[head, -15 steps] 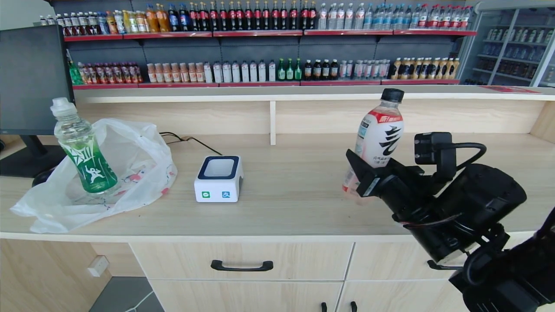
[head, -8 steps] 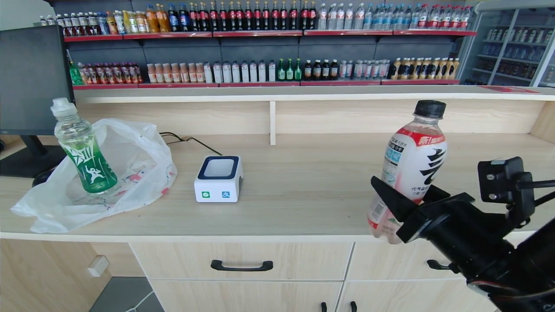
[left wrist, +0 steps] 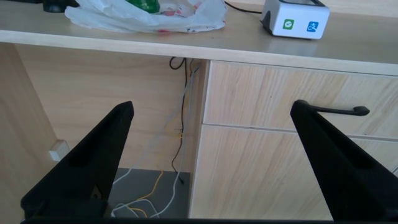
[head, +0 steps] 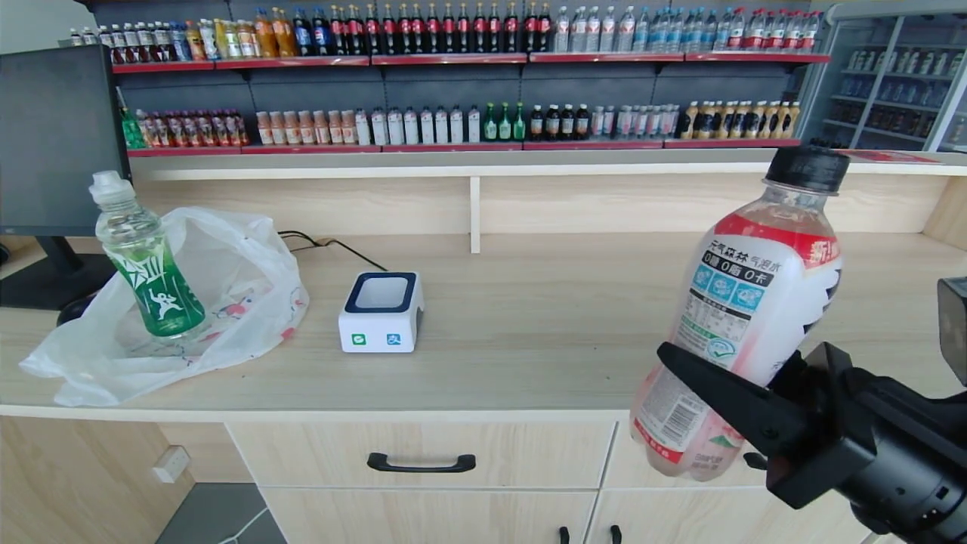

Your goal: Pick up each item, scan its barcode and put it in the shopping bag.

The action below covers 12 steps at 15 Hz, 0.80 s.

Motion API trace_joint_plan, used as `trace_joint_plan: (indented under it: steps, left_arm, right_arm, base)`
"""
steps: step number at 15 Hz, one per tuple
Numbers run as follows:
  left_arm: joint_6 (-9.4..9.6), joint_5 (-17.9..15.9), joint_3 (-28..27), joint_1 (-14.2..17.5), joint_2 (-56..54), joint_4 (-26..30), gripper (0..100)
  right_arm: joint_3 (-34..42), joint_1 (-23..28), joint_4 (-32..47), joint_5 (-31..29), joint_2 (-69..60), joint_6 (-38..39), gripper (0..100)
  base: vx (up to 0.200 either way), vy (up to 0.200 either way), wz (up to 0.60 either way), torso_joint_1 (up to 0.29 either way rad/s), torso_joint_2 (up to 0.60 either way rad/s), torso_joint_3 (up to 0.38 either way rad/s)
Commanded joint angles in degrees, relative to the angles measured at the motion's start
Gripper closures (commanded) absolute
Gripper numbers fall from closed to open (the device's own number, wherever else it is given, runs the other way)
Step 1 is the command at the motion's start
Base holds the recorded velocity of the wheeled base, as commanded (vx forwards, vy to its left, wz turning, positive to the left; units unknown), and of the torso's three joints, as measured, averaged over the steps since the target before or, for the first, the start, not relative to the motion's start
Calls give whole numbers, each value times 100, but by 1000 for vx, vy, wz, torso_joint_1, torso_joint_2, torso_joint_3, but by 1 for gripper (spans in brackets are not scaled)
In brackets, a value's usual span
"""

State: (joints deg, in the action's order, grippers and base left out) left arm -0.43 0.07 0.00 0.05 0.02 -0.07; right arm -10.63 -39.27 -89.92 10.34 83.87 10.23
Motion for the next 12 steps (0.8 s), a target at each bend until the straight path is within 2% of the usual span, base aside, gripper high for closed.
trace_joint_plan:
  steps: [1,7,10,12]
  left_arm:
    - [-1,1,0,4,6,-1,0]
    - [-1,1,0,-5,6,-1,0]
    - [-1,1,0,4,-2,-1,0]
    - [-1,1,0,4,6,-1,0]
  right_arm:
    - [-62,-2,-8,320,-20,234,100]
    - [-827,-37,-8,1480,86,1588,100]
    - [-906,-37,-8,2385,94,2106,100]
    - [-950,-213,-8,2394,112,2317,100]
  base:
    - [0,0,0,0,0,0]
    - [0,0,0,0,0,0]
    - [0,0,0,0,0,0]
    - [0,0,0,0,0,0]
